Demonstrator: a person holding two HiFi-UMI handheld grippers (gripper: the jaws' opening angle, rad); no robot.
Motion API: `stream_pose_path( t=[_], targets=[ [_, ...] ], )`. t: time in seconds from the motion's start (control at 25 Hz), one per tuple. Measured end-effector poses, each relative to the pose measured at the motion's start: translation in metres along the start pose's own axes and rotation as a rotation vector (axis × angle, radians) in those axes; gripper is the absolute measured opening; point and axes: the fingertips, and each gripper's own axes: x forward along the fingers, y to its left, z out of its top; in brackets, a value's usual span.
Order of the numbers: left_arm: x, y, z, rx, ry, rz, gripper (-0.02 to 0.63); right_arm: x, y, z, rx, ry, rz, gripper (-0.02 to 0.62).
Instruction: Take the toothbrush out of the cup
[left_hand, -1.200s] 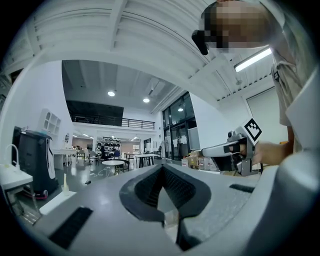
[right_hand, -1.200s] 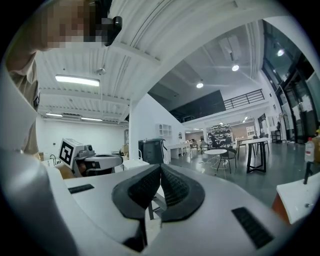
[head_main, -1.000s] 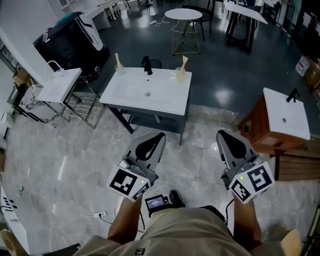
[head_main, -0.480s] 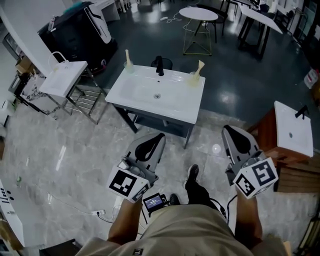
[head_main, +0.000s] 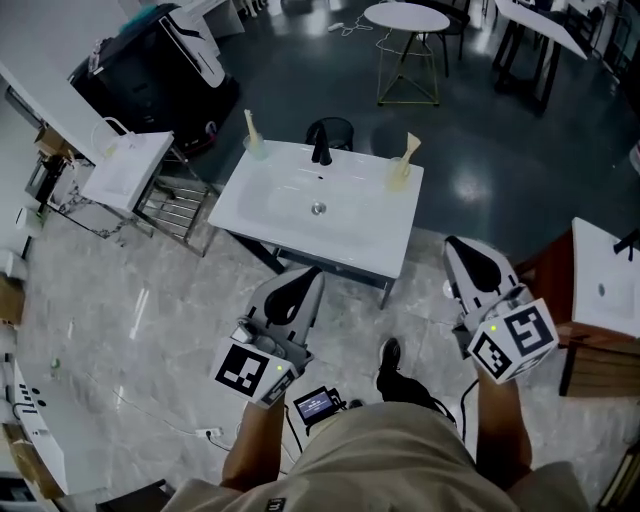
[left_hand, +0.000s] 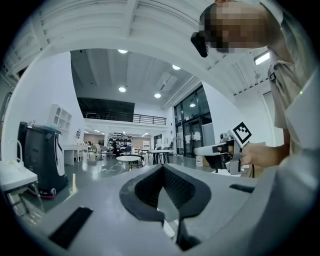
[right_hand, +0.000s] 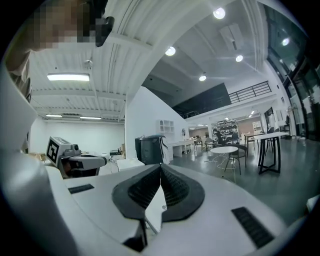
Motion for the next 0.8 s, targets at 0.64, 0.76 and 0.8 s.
stream_pose_path(
  t=[0.64,0.76,0.8],
  targets=[
    [0.162,0.059,-0.008,0.014,0.067,0.058,0.006,0.154,-0.181,-0.065,0.060,0.137,-0.021,0.006],
    [0.172,0.076,-0.018,-0.002,0.081,0.070,0.006,0.185,-0.205,-0.087,0.073,0.173,-0.051,0.006],
    [0.174,0.082,-0.024,-0.007,0.088,0.069,0.006,0.196,-0.212,-0.096,0.081,0.185,-0.064,0.008]
  ],
)
